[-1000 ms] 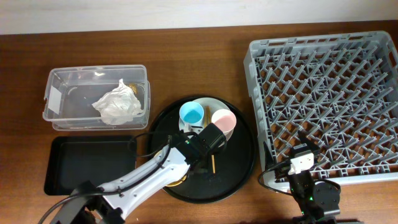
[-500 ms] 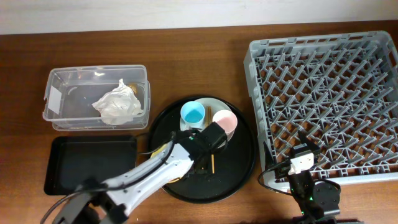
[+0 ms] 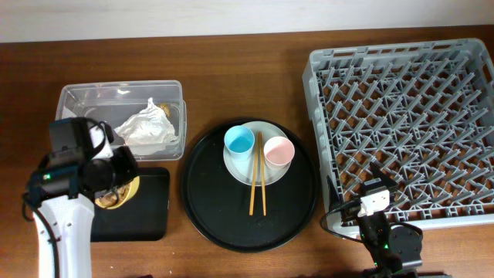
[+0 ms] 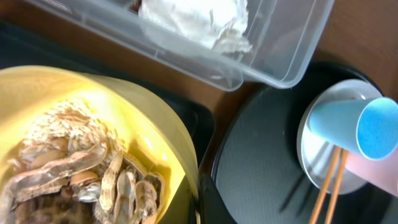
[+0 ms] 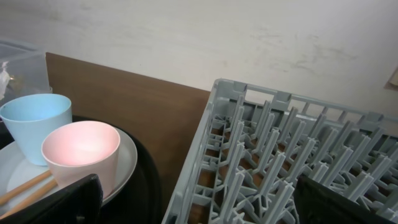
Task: Sort waste into correct bins and load items into the dishwasher rack
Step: 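Grasp the yellow bowl with the left gripper and tip shells onto black tray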
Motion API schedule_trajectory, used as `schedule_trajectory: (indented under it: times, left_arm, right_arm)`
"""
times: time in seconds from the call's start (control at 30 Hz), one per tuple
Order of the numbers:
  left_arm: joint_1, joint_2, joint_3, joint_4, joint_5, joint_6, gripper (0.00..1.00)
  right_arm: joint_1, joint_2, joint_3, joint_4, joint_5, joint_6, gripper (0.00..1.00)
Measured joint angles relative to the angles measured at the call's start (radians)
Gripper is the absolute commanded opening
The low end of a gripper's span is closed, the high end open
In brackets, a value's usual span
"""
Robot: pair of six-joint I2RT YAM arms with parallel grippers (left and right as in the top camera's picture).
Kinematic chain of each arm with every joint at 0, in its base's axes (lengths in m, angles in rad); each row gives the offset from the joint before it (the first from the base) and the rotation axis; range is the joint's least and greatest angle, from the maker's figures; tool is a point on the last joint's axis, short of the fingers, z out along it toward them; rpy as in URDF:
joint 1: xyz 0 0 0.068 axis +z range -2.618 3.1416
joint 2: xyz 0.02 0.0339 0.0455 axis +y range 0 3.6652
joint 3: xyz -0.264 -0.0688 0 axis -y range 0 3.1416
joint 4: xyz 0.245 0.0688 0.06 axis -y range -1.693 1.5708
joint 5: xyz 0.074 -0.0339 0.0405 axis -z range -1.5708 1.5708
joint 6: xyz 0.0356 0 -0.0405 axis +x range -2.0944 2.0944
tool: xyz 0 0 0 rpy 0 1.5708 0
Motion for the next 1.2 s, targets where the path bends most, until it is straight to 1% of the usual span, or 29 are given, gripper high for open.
schedule_trajectory:
  times: [0.07, 0.1, 0.2, 0.23, 0.3, 0.37, 0.47, 0.57, 0.77, 0.83, 0.9, 0.93, 1.0, 1.2]
  left_arm:
    - [0.134, -0.001, -0.068, 0.051, 0.181, 0.087, 0.0]
    - [0.237, -0.001, -0.109, 0.063, 0.304, 0.147, 0.0]
    - [0.437, -0.003, -0.211, 0.135, 0.585, 0.277, 0.0]
    - [0.49, -0.003, -0.249, 0.178, 0.656, 0.295, 0.0]
    - [0.605, -0.003, -0.349, 0.278, 0.844, 0.318, 0.0]
    - [0.705, -0.003, -0.393, 0.299, 0.948, 0.325, 0.0]
    - [0.786, -0.003, -0.395, 0.303, 1.008, 0.33, 0.0]
    - [0.835, -0.002, -0.395, 0.303, 1.073, 0.333, 0.0]
    - [0.859, 0.035, -0.396, 0.281, 1.289, 0.333, 0.0]
    - [0.859, 0.035, -0.396, 0.247, 1.308, 0.332, 0.0]
    - [0.859, 0.035, -0.396, 0.245, 1.318, 0.332, 0.0]
    - [0.859, 0.035, -0.396, 0.209, 1.322, 0.327, 0.0]
    - [0.859, 0.035, -0.397, 0.231, 1.323, 0.32, 0.0]
    - [0.859, 0.035, -0.397, 0.233, 1.32, 0.305, 0.0]
  right_arm:
    - [0.0, 0.0, 0.0, 0.0, 0.0, 0.0, 0.99]
    - [0.0, 0.0, 0.0, 0.0, 0.0, 0.0, 0.99]
    - [0.0, 0.0, 0.0, 0.0, 0.0, 0.0, 0.99]
    - [0.0, 0.0, 0.0, 0.0, 0.0, 0.0, 0.99]
    - [0.0, 0.0, 0.0, 0.0, 0.0, 0.0, 0.99]
    - [0.0, 0.0, 0.0, 0.0, 0.0, 0.0, 0.99]
    - [0.0, 0.0, 0.0, 0.0, 0.0, 0.0, 0.99]
    - [0.0, 0.0, 0.0, 0.0, 0.0, 0.0, 0.99]
    - [0.0, 0.0, 0.0, 0.0, 0.0, 0.0, 0.99]
    - [0.0, 0.0, 0.0, 0.0, 0.0, 0.0, 0.99]
    - [0.0, 0.0, 0.0, 0.0, 0.0, 0.001, 0.98]
    - [0.0, 0.0, 0.0, 0.0, 0.0, 0.0, 0.99]
    - [0.0, 0.0, 0.0, 0.0, 0.0, 0.0, 0.99]
    - [0.0, 0.0, 0.0, 0.0, 0.0, 0.0, 0.99]
